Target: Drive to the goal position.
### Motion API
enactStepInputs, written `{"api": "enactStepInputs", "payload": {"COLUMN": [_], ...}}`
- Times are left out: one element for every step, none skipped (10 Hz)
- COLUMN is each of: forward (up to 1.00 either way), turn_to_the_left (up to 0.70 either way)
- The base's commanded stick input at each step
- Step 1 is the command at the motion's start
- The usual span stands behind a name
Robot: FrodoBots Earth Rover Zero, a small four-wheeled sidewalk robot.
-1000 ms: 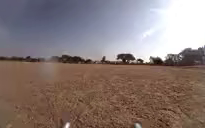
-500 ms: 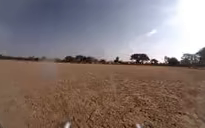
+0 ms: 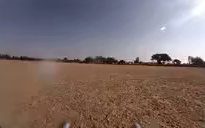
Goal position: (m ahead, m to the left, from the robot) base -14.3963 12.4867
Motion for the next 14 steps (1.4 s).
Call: {"api": "enactStepInputs", "payload": {"forward": [0.0, 0.0, 0.0, 0.0, 0.0, 0.0, 0.0, 0.0, 0.0, 0.0, 0.0, 0.0, 0.0, 0.0], "turn_to_the_left": [0.45, 0.45, 0.45, 0.45, 0.45, 0.45, 0.45, 0.45, 0.45, 0.45, 0.45, 0.45, 0.45, 0.45]}}
